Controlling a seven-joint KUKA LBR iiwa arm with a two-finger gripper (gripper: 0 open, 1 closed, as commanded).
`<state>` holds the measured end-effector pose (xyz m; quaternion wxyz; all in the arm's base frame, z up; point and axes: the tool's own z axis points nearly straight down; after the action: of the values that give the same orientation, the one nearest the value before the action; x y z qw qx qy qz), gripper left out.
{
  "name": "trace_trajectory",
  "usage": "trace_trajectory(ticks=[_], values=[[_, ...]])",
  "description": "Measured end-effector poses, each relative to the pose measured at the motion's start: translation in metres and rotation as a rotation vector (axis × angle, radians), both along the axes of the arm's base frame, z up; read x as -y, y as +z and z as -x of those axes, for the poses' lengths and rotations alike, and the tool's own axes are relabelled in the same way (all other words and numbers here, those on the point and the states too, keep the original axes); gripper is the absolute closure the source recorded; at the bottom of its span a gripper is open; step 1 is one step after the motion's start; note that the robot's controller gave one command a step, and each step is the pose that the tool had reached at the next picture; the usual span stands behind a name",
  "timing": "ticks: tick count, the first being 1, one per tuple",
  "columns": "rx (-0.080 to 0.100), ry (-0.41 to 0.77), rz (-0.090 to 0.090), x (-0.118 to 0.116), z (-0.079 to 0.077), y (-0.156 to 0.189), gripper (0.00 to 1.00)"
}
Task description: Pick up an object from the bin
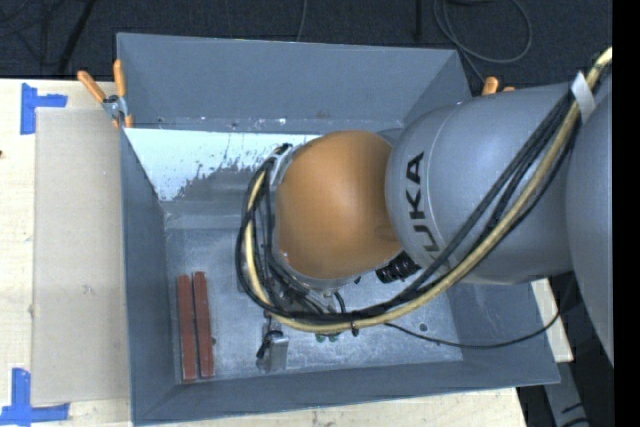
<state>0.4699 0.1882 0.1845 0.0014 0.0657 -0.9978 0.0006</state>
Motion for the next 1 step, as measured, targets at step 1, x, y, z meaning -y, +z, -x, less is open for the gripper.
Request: trace_trajectory(ticks=[1], values=[[0.000, 0.133, 0.001, 0.0622, -0.0767, -0.1003, 0.00]])
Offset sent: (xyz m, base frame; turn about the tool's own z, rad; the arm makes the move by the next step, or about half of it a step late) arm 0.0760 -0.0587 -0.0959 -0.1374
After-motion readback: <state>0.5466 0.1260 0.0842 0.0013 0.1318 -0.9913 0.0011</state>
